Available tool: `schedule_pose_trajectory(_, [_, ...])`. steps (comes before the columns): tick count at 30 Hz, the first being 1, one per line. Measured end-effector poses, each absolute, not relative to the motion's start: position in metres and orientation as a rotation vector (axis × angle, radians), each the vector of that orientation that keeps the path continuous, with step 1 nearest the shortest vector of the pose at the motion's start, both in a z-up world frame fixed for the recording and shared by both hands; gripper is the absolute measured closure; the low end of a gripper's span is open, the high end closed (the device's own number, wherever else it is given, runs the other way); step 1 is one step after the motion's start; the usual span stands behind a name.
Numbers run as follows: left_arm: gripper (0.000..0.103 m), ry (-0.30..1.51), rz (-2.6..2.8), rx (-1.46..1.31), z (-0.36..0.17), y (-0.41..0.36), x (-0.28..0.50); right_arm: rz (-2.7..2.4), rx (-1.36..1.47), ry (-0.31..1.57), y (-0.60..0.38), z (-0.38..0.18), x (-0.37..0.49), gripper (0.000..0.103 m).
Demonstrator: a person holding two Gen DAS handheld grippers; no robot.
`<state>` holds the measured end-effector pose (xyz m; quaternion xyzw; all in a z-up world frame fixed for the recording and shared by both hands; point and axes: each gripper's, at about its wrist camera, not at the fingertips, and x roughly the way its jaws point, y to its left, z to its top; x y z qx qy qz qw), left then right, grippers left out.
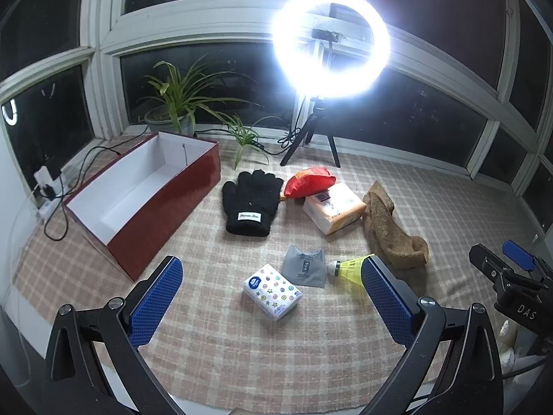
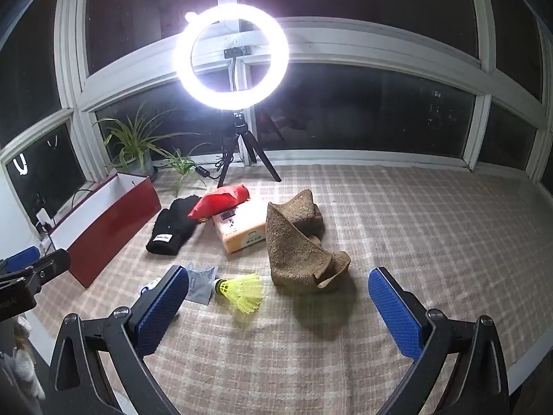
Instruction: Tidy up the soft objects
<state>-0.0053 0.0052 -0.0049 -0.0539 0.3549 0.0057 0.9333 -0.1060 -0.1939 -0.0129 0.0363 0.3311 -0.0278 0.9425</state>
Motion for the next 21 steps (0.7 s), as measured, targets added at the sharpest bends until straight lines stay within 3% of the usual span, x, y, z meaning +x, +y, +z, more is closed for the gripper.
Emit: schedule_pose_trajectory(21, [0.001,0.726,0.014,-0.116,-0.0075,0.0053,-0.011,-0.052,0.072,0.677,-0.1925,-0.0142,-0.1102,0.0])
